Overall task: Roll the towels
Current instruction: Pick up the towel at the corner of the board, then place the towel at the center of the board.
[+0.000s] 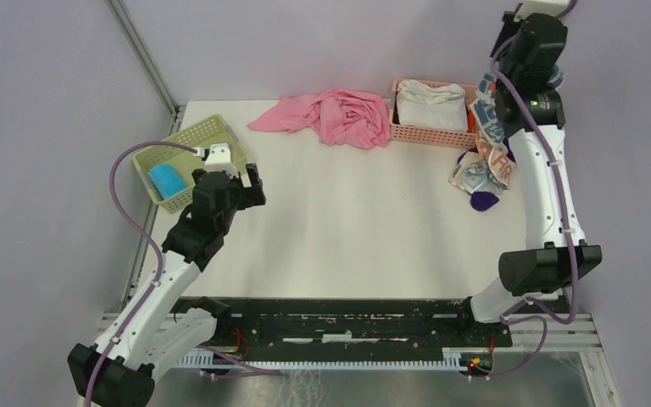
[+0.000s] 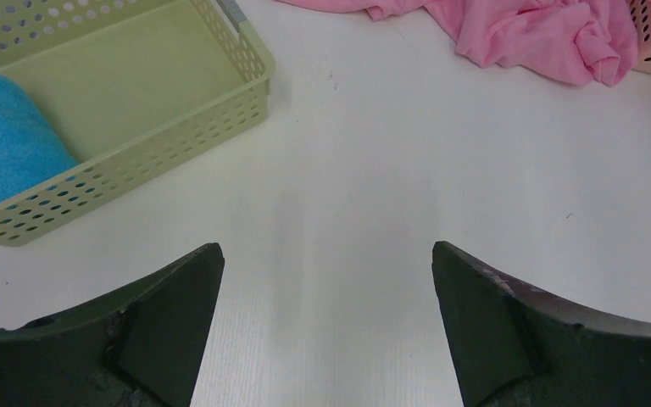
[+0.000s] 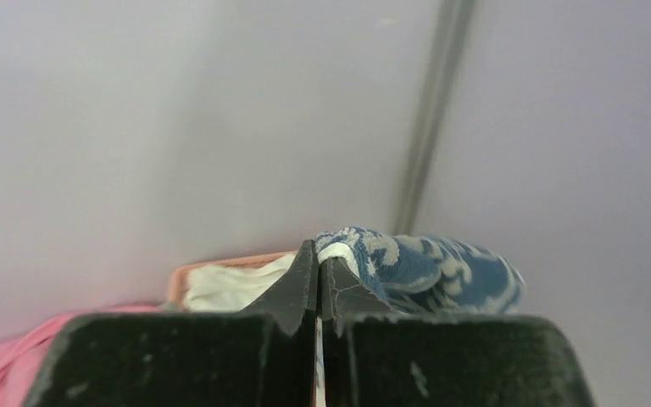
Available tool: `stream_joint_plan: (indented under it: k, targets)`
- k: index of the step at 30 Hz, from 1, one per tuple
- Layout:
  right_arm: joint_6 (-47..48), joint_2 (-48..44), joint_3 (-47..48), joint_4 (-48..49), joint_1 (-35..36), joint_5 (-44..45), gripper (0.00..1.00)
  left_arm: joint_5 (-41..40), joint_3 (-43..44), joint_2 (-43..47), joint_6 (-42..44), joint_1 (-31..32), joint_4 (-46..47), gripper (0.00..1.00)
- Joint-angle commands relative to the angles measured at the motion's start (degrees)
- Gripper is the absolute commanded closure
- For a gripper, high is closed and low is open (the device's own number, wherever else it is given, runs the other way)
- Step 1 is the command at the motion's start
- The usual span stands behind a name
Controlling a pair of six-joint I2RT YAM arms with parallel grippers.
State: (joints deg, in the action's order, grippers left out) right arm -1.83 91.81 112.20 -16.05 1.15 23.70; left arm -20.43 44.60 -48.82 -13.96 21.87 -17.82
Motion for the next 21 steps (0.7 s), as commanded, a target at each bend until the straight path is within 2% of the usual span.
stream_joint_plan:
  k: [1,10,16,20,21]
  targets:
    - [0.51,-0.95,-0.34,-1.22,7.72,-7.54,1.00,0.29,-0.04,0.38,1.48,-0.29,2.88,0.01]
    - [-9.20,-0.69,-11.84,3.56,29.47,-4.44,0.99,0.06,-0.04,0.74,1.48,-0.60,2.80,0.01]
    - [-13.58,9.11,-15.18,0.15,43.53,-7.06,0.81,0.42,-0.08,0.96,1.10,-0.77,2.71,0.01]
    - [-14.82,12.37,-17.33,-3.31,46.83,-14.82,0.59,0.50,-0.26,1.34,1.14,-0.82,2.69,0.01]
    - [-15.14,12.19,-18.45,-3.71,46.93,-16.23,0.56,0.83,-0.34,1.31,1.05,-0.78,2.74,0.01]
